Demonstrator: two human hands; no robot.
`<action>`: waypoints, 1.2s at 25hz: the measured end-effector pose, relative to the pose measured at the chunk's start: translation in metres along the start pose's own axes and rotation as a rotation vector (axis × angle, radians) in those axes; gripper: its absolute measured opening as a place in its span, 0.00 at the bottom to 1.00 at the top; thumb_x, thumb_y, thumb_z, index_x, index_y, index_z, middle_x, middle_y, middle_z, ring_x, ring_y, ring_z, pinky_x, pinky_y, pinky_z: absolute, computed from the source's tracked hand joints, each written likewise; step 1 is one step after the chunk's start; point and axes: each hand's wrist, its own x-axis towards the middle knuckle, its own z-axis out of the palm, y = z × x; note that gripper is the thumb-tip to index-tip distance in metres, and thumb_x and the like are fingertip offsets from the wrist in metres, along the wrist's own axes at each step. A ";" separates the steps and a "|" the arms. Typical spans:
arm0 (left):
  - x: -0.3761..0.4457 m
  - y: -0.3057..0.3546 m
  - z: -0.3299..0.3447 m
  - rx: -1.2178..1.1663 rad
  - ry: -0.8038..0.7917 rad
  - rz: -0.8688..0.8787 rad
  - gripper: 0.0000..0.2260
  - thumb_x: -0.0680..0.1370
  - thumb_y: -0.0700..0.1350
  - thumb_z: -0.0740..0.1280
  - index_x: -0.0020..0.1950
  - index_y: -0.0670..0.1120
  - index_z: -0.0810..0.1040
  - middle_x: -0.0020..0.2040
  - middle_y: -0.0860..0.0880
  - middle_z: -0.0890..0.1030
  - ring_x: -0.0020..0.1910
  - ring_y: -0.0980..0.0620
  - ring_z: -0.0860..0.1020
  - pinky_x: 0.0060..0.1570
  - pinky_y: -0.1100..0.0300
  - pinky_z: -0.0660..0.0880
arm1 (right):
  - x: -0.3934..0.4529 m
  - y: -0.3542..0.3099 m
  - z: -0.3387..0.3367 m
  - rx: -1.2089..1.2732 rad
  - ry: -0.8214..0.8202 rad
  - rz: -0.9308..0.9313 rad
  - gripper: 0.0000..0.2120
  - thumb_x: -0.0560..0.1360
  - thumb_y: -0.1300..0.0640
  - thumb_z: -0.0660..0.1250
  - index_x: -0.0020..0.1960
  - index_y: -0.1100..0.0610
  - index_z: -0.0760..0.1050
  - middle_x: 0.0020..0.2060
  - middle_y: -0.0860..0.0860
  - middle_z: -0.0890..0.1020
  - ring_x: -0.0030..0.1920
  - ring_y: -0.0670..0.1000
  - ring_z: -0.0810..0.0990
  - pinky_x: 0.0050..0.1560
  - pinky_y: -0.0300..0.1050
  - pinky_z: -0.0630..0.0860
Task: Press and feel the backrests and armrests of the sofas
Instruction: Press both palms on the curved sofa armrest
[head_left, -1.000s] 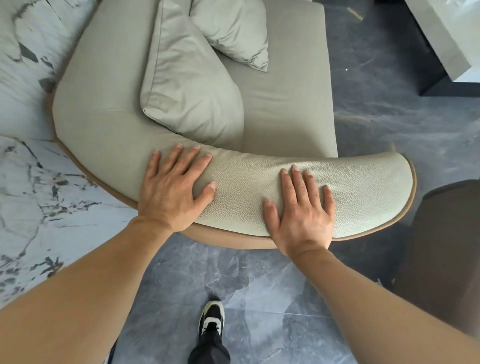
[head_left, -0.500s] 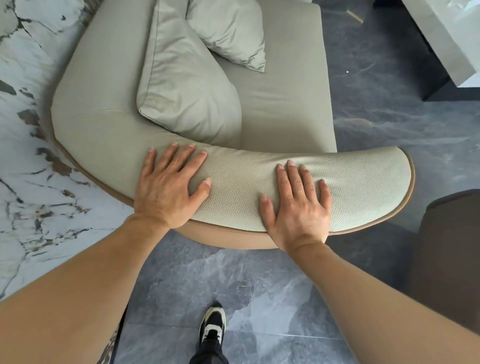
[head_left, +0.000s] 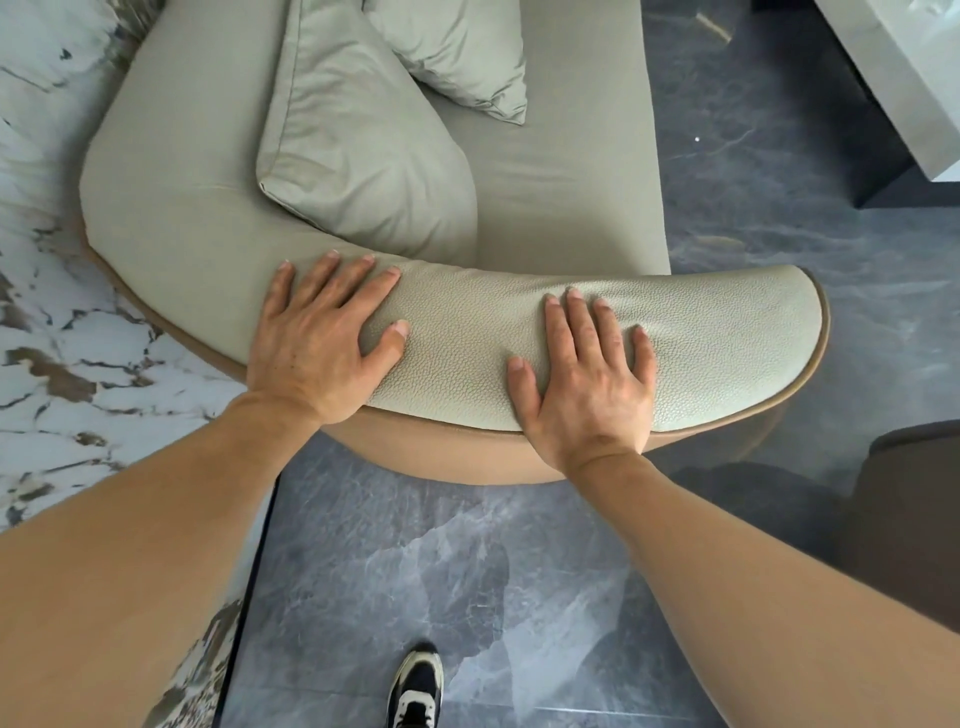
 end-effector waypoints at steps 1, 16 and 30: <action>0.006 -0.001 0.001 0.000 0.004 0.002 0.27 0.77 0.63 0.49 0.74 0.55 0.62 0.74 0.51 0.66 0.75 0.47 0.58 0.74 0.42 0.49 | 0.006 0.000 0.001 0.001 0.001 0.000 0.35 0.75 0.36 0.44 0.76 0.53 0.57 0.76 0.52 0.62 0.76 0.55 0.56 0.73 0.61 0.48; 0.079 -0.017 0.012 -0.017 0.031 0.017 0.27 0.76 0.63 0.49 0.73 0.55 0.63 0.74 0.51 0.66 0.74 0.47 0.59 0.73 0.42 0.50 | 0.077 -0.001 0.013 0.002 0.054 0.000 0.35 0.75 0.36 0.43 0.76 0.53 0.59 0.75 0.52 0.64 0.76 0.55 0.57 0.73 0.60 0.49; 0.090 -0.020 0.014 -0.018 0.022 0.024 0.27 0.76 0.63 0.50 0.72 0.55 0.64 0.73 0.51 0.68 0.74 0.46 0.60 0.73 0.42 0.52 | 0.088 -0.001 0.013 0.004 0.057 0.000 0.34 0.76 0.37 0.46 0.75 0.54 0.62 0.74 0.53 0.66 0.75 0.55 0.60 0.72 0.61 0.51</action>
